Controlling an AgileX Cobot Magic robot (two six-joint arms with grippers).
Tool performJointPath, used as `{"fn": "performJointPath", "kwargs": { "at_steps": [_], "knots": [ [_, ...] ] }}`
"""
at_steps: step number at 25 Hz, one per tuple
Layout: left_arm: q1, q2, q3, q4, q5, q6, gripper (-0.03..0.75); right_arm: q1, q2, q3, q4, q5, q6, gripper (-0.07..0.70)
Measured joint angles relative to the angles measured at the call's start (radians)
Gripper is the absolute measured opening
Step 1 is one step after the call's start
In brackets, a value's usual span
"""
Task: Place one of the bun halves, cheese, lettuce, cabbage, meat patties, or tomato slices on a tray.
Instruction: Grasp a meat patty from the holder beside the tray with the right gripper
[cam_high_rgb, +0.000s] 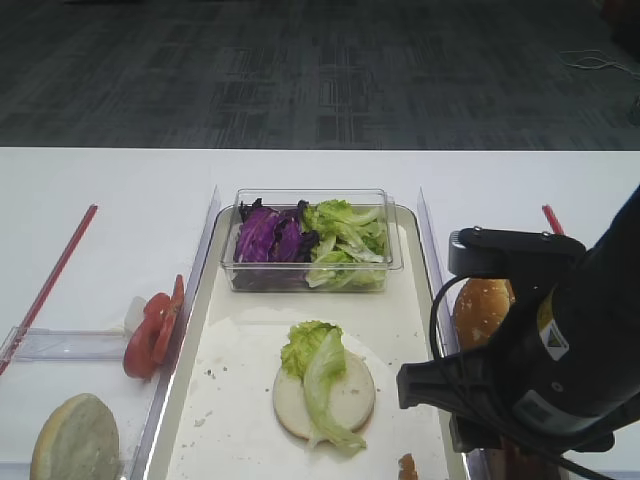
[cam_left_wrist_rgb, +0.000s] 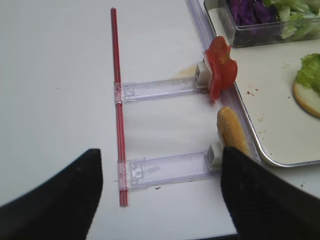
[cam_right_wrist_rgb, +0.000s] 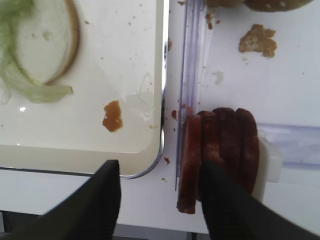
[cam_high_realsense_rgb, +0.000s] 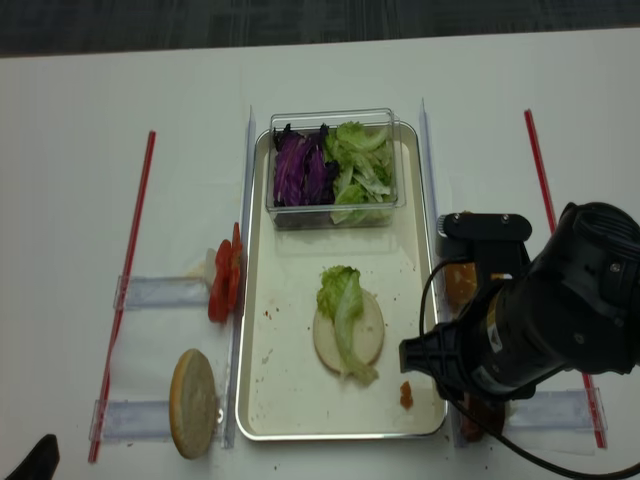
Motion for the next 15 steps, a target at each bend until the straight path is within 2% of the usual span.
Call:
{"fn": "performJointPath", "kwargs": {
  "at_steps": [7,15],
  "knots": [
    [0.0,0.0,0.0,0.0,0.0,0.0,0.474,0.0,0.048,0.0,0.002,0.0,0.0,0.391],
    [0.0,0.0,0.0,0.0,0.0,0.0,0.474,0.0,0.08,0.0,0.023,-0.027,0.0,0.391]
  ]
}}
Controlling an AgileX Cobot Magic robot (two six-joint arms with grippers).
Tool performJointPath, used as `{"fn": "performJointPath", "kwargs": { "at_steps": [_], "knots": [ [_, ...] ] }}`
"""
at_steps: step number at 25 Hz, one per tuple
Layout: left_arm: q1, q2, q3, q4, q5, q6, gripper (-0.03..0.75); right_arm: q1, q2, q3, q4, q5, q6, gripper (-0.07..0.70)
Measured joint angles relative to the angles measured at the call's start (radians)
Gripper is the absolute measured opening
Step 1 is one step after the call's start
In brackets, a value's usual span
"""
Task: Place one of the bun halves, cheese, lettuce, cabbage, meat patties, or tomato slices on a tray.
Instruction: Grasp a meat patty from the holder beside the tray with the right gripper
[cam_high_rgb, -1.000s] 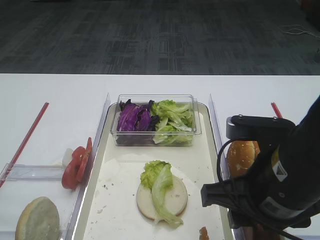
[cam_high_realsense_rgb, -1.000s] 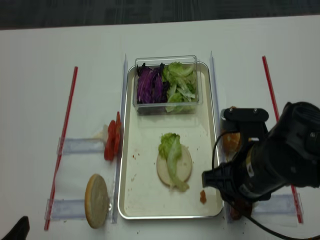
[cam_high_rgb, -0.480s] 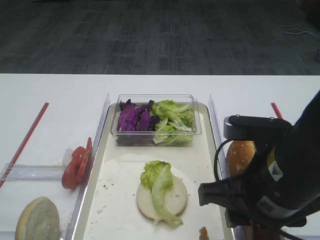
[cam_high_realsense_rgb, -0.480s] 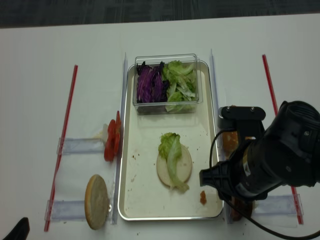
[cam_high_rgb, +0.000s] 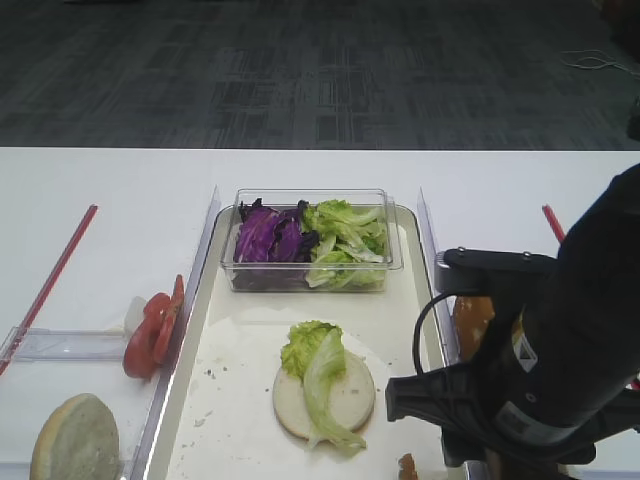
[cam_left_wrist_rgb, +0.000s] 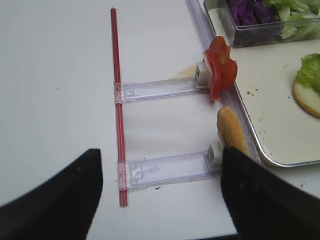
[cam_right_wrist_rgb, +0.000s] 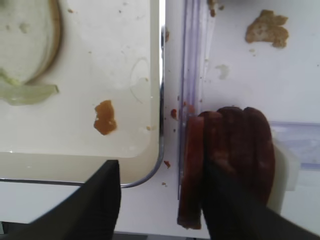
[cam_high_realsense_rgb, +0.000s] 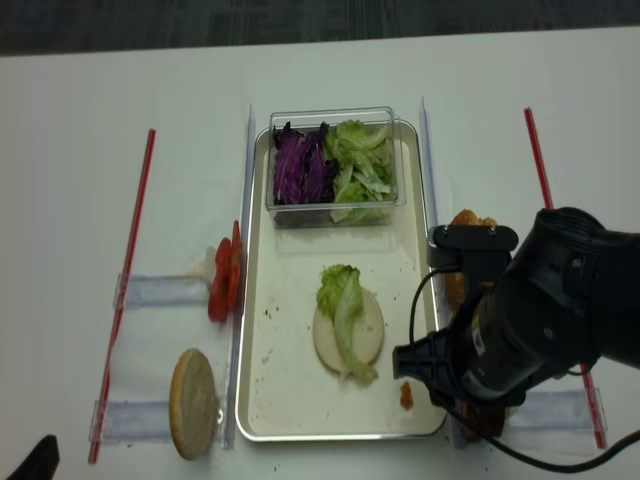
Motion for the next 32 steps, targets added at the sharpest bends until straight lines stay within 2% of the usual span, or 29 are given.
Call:
{"fn": "performJointPath", "kwargs": {
  "at_steps": [6,27,29,32],
  "knots": [
    [0.0,0.0,0.0,0.0,0.0,0.0,0.474,0.0,0.006,0.0,0.002,-0.013,0.0,0.383],
    [0.0,0.0,0.0,0.0,0.0,0.0,0.474,0.0,0.037,-0.005,-0.04,-0.002,0.005,0.36],
    [0.0,0.0,0.0,0.0,0.0,0.0,0.474,0.0,0.037,-0.005,-0.04,-0.002,0.005,0.349],
    [0.0,0.0,0.0,0.0,0.0,0.0,0.474,0.0,0.037,-0.005,-0.04,0.003,0.005,0.284]
  ]
}}
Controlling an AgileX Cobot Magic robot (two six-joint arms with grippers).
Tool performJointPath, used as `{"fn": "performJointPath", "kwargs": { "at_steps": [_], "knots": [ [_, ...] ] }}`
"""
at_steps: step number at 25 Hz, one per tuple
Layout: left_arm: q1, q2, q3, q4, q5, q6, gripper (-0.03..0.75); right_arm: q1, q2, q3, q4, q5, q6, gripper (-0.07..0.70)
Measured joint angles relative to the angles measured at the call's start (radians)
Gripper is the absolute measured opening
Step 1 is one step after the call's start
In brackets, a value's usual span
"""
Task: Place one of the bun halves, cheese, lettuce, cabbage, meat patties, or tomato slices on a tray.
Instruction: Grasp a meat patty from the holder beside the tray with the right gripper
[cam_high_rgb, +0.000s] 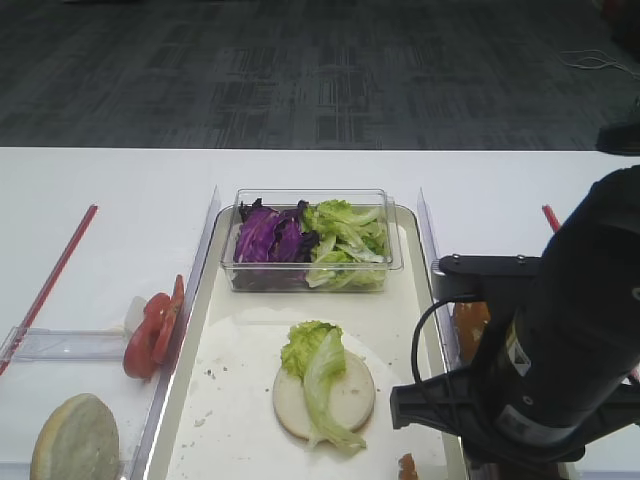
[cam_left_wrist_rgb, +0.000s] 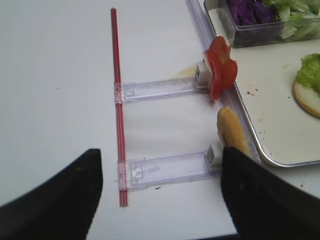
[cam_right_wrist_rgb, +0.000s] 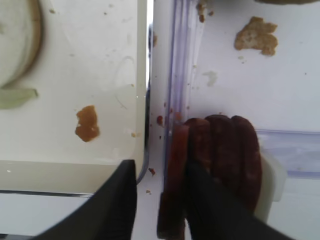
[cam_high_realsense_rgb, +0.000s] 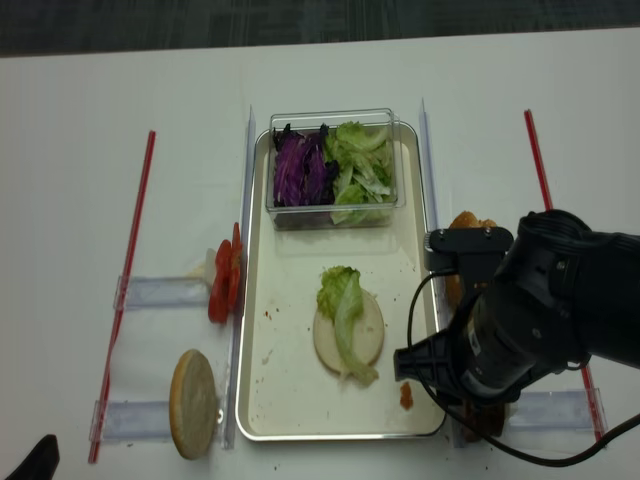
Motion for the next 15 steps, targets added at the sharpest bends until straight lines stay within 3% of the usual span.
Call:
{"fn": "performJointPath", "kwargs": {
  "at_steps": [7,15],
  "knots": [
    [0.0,0.0,0.0,0.0,0.0,0.0,0.474,0.0,0.004,0.0,-0.01,0.023,-0.003,0.117],
    [0.0,0.0,0.0,0.0,0.0,0.0,0.474,0.0,0.004,0.0,-0.01,0.029,-0.001,0.097]
  ]
}}
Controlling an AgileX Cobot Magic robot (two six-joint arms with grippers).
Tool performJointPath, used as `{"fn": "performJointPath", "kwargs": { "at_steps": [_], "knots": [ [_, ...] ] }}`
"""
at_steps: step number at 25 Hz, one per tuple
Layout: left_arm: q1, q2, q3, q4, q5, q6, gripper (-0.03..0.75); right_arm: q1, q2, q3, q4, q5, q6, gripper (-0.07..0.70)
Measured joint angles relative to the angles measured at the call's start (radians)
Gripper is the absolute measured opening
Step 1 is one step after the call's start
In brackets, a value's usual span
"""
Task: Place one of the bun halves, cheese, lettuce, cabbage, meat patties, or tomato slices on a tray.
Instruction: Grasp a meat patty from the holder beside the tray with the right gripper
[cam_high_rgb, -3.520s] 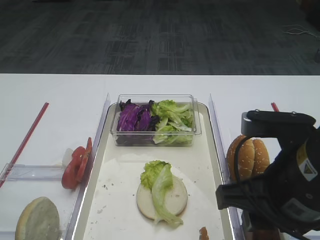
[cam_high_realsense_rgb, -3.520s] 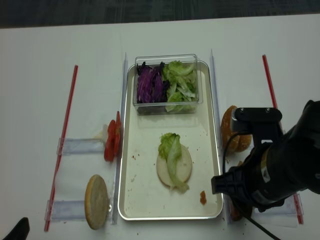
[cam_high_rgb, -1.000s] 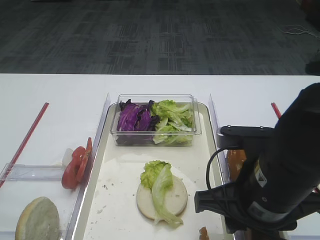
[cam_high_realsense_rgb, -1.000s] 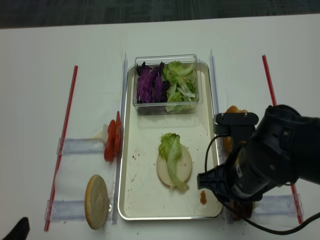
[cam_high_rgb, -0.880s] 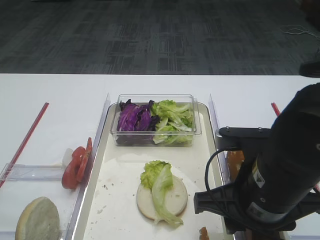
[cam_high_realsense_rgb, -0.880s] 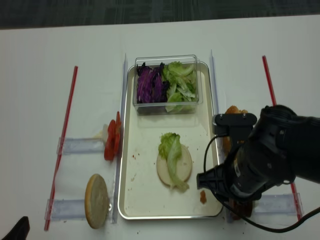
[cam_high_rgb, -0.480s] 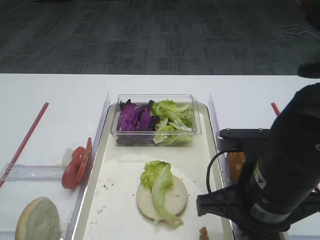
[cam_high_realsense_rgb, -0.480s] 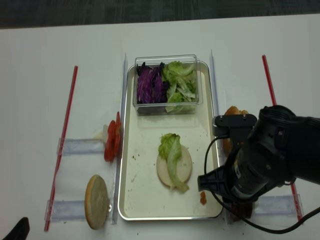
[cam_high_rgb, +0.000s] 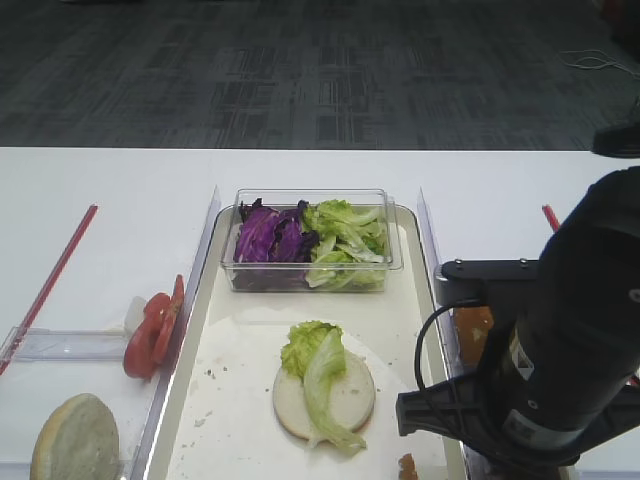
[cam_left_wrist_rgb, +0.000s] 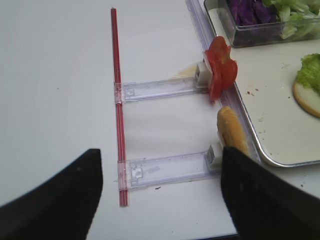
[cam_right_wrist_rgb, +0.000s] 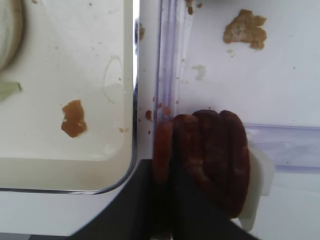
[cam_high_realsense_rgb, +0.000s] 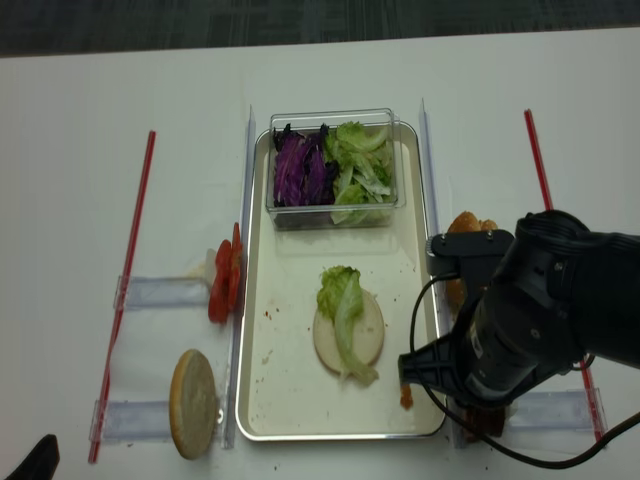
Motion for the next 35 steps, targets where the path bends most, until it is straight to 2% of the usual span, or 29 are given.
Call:
{"fn": "performJointPath", "kwargs": {
  "at_steps": [7,19,24,27,35],
  "knots": [
    [0.0,0.0,0.0,0.0,0.0,0.0,0.474,0.0,-0.025,0.0,0.002,0.015,0.0,0.093],
    [0.0,0.0,0.0,0.0,0.0,0.0,0.474,0.0,-0.176,0.0,0.015,0.089,0.0,0.092],
    [0.0,0.0,0.0,0.0,0.0,0.0,0.474,0.0,-0.235,-0.012,0.017,0.101,0.0,0.092],
    [0.0,0.0,0.0,0.0,0.0,0.0,0.474,0.0,-0.242,-0.015,0.017,0.082,0.0,0.092],
    [0.0,0.0,0.0,0.0,0.0,0.0,0.474,0.0,-0.231,-0.016,0.046,-0.048,-0.042,0.092]
  ]
}}
